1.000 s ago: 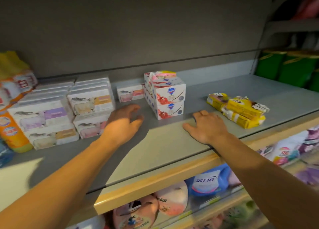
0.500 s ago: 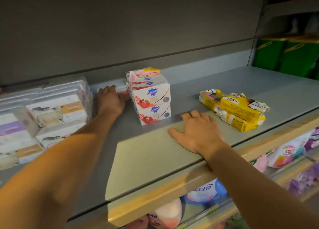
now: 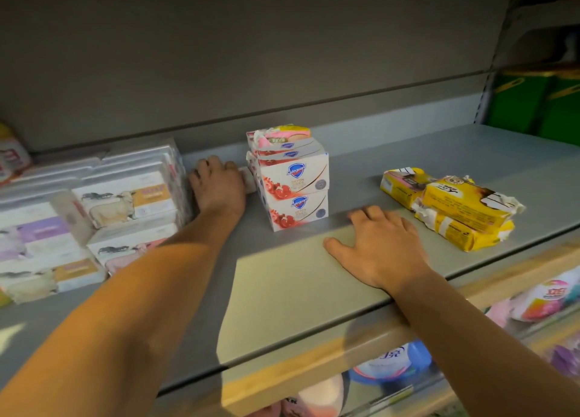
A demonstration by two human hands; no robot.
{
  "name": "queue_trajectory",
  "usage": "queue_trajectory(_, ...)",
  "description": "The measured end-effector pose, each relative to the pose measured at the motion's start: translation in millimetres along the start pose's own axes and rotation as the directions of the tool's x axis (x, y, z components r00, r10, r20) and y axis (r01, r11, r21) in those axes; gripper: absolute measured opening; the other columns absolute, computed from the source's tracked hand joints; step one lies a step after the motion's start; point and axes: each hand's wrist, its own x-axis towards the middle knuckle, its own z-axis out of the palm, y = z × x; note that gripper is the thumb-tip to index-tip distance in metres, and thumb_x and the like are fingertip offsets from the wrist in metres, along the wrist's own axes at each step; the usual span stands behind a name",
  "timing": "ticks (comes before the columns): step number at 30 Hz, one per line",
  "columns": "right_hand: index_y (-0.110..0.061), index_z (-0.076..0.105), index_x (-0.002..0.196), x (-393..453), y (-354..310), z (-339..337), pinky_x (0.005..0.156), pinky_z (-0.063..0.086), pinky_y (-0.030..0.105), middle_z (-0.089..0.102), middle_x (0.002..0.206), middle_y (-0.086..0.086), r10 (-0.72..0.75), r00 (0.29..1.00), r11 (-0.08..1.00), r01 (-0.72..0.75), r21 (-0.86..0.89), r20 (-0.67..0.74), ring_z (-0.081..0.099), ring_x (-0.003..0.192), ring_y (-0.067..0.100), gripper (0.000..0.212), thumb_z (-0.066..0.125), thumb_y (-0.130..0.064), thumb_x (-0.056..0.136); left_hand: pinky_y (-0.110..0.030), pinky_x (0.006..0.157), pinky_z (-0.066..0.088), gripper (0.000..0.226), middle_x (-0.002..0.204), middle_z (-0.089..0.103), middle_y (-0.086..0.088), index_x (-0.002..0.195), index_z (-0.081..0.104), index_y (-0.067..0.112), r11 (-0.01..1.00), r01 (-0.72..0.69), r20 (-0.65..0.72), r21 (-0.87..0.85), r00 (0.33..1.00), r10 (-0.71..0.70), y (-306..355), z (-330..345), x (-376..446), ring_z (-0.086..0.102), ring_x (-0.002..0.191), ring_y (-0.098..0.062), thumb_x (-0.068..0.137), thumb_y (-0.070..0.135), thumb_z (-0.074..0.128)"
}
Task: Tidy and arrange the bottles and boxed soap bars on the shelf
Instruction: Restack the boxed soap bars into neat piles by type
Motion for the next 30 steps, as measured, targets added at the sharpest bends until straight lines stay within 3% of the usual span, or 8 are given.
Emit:
queue_trajectory(2, -0.027, 0.040, 0.142, -0.1, -0.3, -0.8, 0.111, 0.026, 0.044, 0.042, 0.143, 0.001, 0.004, 1.000, 1.000, -0.004, -0.003, 0.002, 0.036, 0.135, 0.027, 0.072, 0.034, -0.071, 0.085, -0.048, 0.101, 0.039, 0.033, 0.127, 0.051, -0.020, 0.124, 0.056, 0.005, 0.996, -0.063, 0.056, -0.068, 0.996, 0.066, -0.8, -6.1, 4.6, 0.045, 0.119, -0.041, 0.096, 0.018, 0.044)
queue_trajectory(4, -0.026, 0.040, 0.142, -1.1, -1.2, -2.6, 0.112, 0.027, 0.044, 0.042, 0.143, 0.002, -0.002, 1.000, 1.000, 0.002, -0.009, 0.007, 0.036, 0.135, 0.027, 0.071, 0.035, -0.070, 0.086, -0.049, 0.101, 0.044, 0.038, 0.132, 0.053, -0.016, 0.131, 0.053, 0.011, 0.980, -0.071, 0.197, -0.186, 0.975, 0.108, -3.1, -15.0, 7.1, 0.049, 0.122, -0.039, 0.096, 0.026, 0.047)
queue_trajectory(7, -0.026, 0.040, 0.142, -1.4, 0.1, -2.9, 0.112, 0.028, 0.044, 0.043, 0.143, 0.003, -0.004, 1.000, 1.000, 0.004, -0.008, 0.011, 0.037, 0.134, 0.028, 0.071, 0.035, -0.070, 0.087, -0.047, 0.107, 0.037, 0.053, 0.144, 0.047, -0.013, 0.143, 0.042, 0.022, 0.983, -0.076, 0.325, -0.170, 0.937, 0.128, -7.6, -17.0, 2.5, 0.044, 0.130, -0.038, 0.098, 0.049, 0.041)
queue_trajectory(10, -0.026, 0.041, 0.142, 1.1, 1.1, -0.8, 0.111, 0.029, 0.044, 0.044, 0.143, 0.002, -0.004, 1.000, 1.000, 0.004, -0.009, -0.001, 0.038, 0.133, 0.028, 0.071, 0.036, -0.070, 0.086, -0.048, 0.108, 0.030, 0.054, 0.146, 0.043, -0.013, 0.146, 0.038, 0.029, 0.991, -0.089, 0.310, -0.097, 0.944, 0.115, -13.2, -15.5, -6.8, 0.036, 0.133, -0.039, 0.098, 0.054, 0.035)
queue_trajectory(15, -0.027, 0.040, 0.142, 4.8, 1.7, 1.1, 0.110, 0.030, 0.044, 0.043, 0.143, 0.003, 0.001, 1.000, 1.000, -0.001, -0.016, 0.006, 0.039, 0.134, 0.028, 0.072, 0.035, -0.071, 0.085, -0.050, 0.101, 0.032, 0.046, 0.132, 0.045, -0.013, 0.139, 0.048, 0.028, 0.996, -0.066, 0.266, -0.063, 0.961, 0.081, -13.4, -29.9, -29.1, 0.037, 0.124, -0.039, 0.096, 0.045, 0.042)
queue_trajectory(18, -0.026, 0.041, 0.142, 5.6, 2.0, 0.1, 0.110, 0.031, 0.045, 0.043, 0.144, 0.003, 0.009, 1.000, 1.000, -0.008, -0.012, 0.015, 0.039, 0.133, 0.029, 0.073, 0.035, -0.071, 0.085, -0.049, 0.105, 0.032, 0.044, 0.131, 0.042, -0.015, 0.137, 0.049, 0.027, 0.986, -0.091, 0.216, -0.137, 0.969, 0.120, -19.5, -36.2, -54.5, 0.039, 0.122, -0.042, 0.095, 0.041, 0.047)
queue_trajectory(24, -0.025, 0.041, 0.142, 4.2, 0.2, -3.9, 0.109, 0.034, 0.045, 0.043, 0.145, 0.005, 0.008, 0.999, 1.000, -0.007, -0.024, 0.045, 0.040, 0.132, 0.031, 0.074, 0.035, -0.072, 0.085, -0.047, 0.105, 0.038, 0.044, 0.132, 0.037, -0.010, 0.138, 0.044, 0.033, 0.970, -0.135, 0.294, -0.203, 0.936, 0.192, -22.1, -62.7, -95.5, 0.047, 0.117, -0.041, 0.096, 0.041, 0.050)
queue_trajectory(30, -0.024, 0.047, 0.138, 2.5, -0.5, -5.7, 0.105, 0.038, 0.043, 0.049, 0.139, 0.006, 0.004, 1.000, 0.999, -0.003, -0.047, 0.026, 0.046, 0.126, 0.029, 0.069, 0.036, -0.069, 0.087, -0.048, 0.103, 0.042, 0.042, 0.133, 0.040, -0.006, 0.137, 0.048, 0.035, 0.913, -0.268, 0.206, -0.308, 0.918, 0.339, -41.4, -89.1, -147.7, 0.048, 0.118, -0.036, 0.096, 0.043, 0.051)
